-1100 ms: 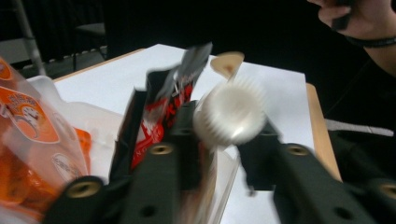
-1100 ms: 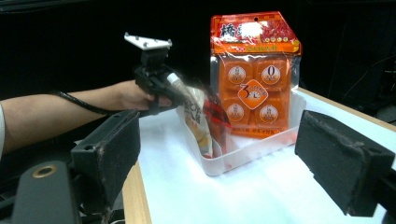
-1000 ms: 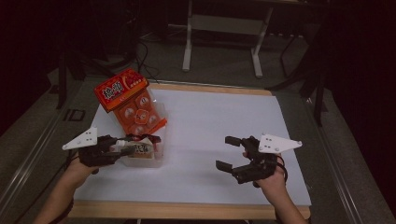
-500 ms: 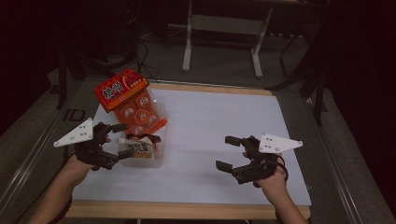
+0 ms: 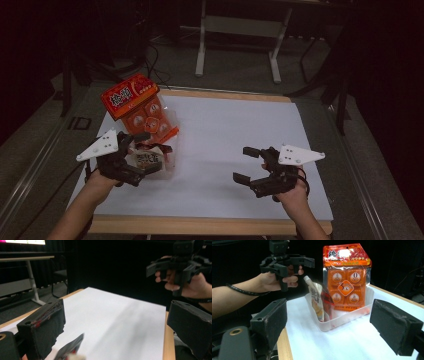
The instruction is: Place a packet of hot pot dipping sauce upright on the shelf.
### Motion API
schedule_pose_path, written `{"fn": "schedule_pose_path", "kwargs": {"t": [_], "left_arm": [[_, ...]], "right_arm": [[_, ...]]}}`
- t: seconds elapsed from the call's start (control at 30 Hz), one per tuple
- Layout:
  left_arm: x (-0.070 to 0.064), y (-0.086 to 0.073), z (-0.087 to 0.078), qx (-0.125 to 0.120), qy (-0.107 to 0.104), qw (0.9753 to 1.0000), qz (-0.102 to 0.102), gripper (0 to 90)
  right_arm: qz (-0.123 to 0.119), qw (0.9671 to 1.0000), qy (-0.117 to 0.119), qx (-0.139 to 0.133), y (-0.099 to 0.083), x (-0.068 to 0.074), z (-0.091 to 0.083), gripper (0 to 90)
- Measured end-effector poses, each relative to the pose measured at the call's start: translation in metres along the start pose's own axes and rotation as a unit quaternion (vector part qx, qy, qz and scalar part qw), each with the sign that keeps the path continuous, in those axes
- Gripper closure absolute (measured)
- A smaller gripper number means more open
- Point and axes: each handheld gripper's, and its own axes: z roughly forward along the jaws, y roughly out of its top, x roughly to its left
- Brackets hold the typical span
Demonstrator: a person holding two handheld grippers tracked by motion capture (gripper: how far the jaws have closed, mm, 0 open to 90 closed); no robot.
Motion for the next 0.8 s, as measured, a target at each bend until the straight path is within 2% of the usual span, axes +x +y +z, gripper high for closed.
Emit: {"fn": "schedule_pose_path", "kwargs": {"t": [0.07, 0.17, 0.23, 0.3, 0.5, 0.8], "left_arm": [[-0.009, 0.002, 0.007, 0.011, 0.011, 0.9998, 0.012, 2.2], [-0.019, 0.004, 0.014, 0.02, 0.003, 0.9996, 0.02, 2.1], [-0.024, 0.004, 0.018, 0.017, -0.009, 0.9996, 0.019, 2.2], [-0.028, 0.005, 0.023, 0.022, -0.013, 0.9995, 0.017, 2.2], [-0.036, 0.003, 0.032, 0.015, -0.033, 0.9993, 0.008, 2.2], [-0.046, -0.002, 0.04, 0.024, -0.041, 0.9988, 0.014, 2.2]], "right_arm": [[0.002, 1.0, -0.002, 0.002, -0.002, 0.0, 0.0, 14.2], [0.001, 1.0, -0.003, 0.006, -0.004, 0.0, 0.0, 14.2], [0.002, 1.0, -0.006, 0.007, -0.004, 0.0, 0.0, 14.2], [0.005, 1.0, -0.004, 0.004, -0.005, -0.001, 0.0, 14.2], [0.004, 0.9999, -0.009, 0.014, -0.01, -0.001, 0.001, 14.2], [0.003, 0.9994, -0.02, 0.027, -0.019, -0.003, 0.002, 14.4]]}}
